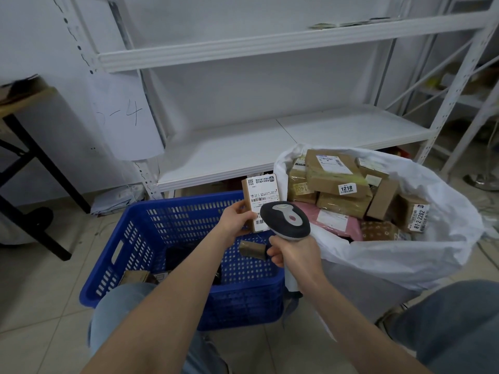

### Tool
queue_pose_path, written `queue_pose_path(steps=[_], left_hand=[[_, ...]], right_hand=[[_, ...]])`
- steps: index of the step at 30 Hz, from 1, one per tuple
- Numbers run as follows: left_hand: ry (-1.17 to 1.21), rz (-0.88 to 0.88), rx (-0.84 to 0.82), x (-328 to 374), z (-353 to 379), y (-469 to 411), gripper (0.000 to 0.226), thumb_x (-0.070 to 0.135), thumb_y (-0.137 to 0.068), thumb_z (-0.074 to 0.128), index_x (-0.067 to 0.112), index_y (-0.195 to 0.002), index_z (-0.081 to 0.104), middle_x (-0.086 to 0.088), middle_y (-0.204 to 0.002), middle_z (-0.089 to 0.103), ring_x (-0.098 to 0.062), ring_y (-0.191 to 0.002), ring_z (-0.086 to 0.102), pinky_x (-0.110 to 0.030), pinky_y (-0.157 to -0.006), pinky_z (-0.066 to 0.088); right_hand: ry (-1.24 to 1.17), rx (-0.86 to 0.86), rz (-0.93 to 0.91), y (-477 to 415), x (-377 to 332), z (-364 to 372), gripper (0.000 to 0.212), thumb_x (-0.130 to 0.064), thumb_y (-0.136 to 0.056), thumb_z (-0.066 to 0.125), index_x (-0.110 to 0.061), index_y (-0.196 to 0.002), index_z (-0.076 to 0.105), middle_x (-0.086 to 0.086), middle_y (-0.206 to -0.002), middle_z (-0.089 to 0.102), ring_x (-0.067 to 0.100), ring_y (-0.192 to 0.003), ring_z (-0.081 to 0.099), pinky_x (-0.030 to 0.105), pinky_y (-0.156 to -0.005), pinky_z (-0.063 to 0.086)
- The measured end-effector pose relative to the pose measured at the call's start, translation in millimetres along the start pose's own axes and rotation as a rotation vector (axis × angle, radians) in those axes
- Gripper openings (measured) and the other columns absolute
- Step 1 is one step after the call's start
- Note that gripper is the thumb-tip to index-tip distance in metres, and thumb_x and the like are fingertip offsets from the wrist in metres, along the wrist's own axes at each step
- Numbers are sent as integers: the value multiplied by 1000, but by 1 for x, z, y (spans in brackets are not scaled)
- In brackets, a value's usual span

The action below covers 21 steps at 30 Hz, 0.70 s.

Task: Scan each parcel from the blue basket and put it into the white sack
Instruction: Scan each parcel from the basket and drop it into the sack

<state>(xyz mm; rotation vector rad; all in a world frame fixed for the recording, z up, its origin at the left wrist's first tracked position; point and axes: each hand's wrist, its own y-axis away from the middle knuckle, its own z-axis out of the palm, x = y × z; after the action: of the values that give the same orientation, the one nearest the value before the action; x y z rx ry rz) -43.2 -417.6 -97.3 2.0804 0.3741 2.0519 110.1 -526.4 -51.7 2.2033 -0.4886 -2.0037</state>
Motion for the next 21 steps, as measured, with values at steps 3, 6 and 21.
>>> queue_pose_path(steps=[3,6,21], left_hand=[[9,4,17,7,3,2,47,7,-87,63,18,-132,53,-4,-115,67,-21,-102,65,-39,-82,57],[12,40,29,26,10,4,40,11,-91,59,18,-131,54,-3,-109,70,-20,-96,67,-39,-79,58],[-1036,729,-228,110,256,-7,58,31,-84,66,31,-138,44,2,-123,62,-17,-106,61,-39,-85,54]], right_hand=[[-15,54,-45,-1,-8,-6,13,-11,-80,73,-16,-75,62,8,-68,70,16,-53,61,35,-67,57],[-100,106,-74,-8,-18,-19,11,-10,-80,74,-14,-83,64,6,-68,68,17,-55,62,30,-57,55],[-289,699,-84,-87,-35,-182,16,-22,-78,72,-19,-91,63,3,-90,71,23,-86,69,45,-83,57]])
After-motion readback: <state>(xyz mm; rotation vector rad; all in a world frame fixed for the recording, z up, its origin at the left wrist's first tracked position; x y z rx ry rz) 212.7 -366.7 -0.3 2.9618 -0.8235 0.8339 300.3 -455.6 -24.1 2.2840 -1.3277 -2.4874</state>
